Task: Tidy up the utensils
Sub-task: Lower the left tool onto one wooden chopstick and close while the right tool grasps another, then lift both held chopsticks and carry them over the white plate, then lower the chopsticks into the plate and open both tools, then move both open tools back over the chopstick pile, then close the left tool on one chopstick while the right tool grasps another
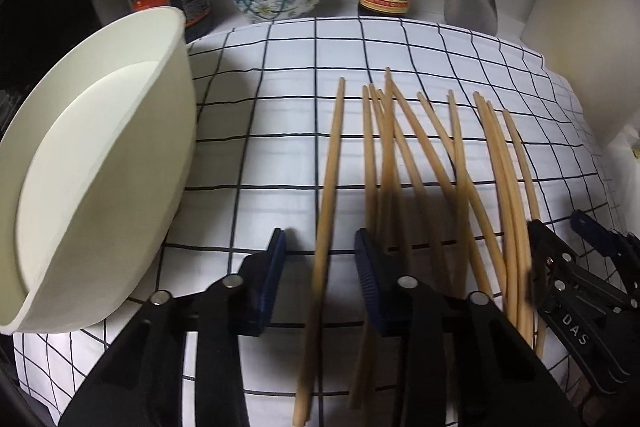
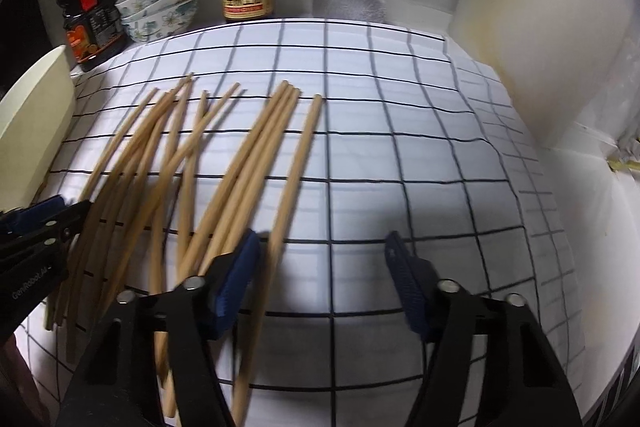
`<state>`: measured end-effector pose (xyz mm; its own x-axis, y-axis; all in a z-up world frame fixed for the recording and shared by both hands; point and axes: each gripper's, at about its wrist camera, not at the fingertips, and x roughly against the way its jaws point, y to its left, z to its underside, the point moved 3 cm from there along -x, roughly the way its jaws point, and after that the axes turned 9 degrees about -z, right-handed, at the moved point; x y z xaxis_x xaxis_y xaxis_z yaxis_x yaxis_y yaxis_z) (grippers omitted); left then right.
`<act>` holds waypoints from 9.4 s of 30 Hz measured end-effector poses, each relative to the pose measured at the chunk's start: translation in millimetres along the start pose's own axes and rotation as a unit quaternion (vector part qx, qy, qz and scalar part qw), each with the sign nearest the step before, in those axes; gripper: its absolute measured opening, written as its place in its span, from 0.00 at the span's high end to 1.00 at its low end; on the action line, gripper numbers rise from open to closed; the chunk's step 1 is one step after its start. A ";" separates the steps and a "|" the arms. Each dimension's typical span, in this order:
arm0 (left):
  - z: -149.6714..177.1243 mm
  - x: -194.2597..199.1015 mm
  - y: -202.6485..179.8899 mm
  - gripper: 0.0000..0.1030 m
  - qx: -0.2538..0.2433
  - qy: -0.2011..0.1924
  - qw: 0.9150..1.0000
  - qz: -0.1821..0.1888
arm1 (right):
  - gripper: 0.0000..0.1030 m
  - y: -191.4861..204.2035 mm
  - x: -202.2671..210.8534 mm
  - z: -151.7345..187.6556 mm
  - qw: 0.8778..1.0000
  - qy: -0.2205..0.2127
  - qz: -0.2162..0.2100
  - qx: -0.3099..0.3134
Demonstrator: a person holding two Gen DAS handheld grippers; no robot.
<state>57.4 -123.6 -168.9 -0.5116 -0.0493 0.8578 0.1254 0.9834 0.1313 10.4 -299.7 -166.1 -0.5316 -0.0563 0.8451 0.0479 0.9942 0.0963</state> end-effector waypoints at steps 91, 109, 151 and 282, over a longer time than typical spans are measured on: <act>-25.8 -16.1 275.7 0.56 0.143 0.068 0.987 0.025 | 0.91 312.1 -62.9 -113.3 0.973 0.116 -0.185 0.078; -22.4 23.3 285.8 0.24 0.148 0.041 0.988 -0.013 | 0.64 275.9 -3.8 -107.0 0.980 0.056 -0.182 0.060; 5.0 94.6 82.8 0.08 -0.007 -0.032 0.997 0.066 | 0.42 51.6 93.7 18.5 0.996 0.025 -0.041 -0.073; 4.8 3.5 -22.5 0.65 -0.013 0.001 1.000 0.007 | 0.94 -3.2 1.7 -0.1 0.998 0.020 -0.037 0.041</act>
<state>48.8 -145.1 -171.2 -0.5075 -0.0359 0.8609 0.1544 0.9792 0.1318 9.4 -303.0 -164.9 -0.4961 -0.1322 0.8582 -0.0602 0.9912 0.1179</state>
